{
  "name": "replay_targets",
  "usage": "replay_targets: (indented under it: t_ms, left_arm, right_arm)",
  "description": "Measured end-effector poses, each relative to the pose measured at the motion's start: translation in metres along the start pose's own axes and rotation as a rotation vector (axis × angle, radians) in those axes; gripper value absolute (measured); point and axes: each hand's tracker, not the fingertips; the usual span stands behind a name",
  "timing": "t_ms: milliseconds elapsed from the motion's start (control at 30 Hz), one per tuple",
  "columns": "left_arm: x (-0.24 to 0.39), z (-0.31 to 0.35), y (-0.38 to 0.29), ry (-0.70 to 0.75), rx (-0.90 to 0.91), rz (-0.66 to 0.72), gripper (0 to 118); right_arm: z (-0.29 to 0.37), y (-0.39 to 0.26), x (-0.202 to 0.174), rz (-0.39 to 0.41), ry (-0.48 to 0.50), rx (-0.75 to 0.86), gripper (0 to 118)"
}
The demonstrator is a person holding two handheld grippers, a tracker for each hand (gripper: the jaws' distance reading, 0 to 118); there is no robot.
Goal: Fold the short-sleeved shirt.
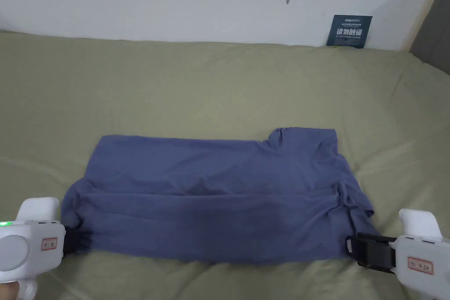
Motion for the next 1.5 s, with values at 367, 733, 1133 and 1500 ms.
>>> replay_targets:
  t_ms: [367,733,1133,1500]
  left_arm:
    - [0.012,0.028,-0.005,0.011,0.022,-0.021,3]
    - [-0.015,0.098,-0.069,-0.010,0.039,0.003,3]
    - [-0.037,0.115,-0.119,-0.030,0.005,0.040,31]
    - [-0.027,0.126,-0.081,-0.006,0.146,0.061,56]
  right_arm:
    - [0.009,0.000,0.001,0.036,0.002,-0.023,11]
    - [0.090,-0.071,-0.012,0.059,0.029,-0.021,11]
    - [0.107,-0.115,-0.021,0.051,0.005,-0.053,76]
    - [0.127,-0.076,-0.030,-0.023,-0.013,0.163,68]
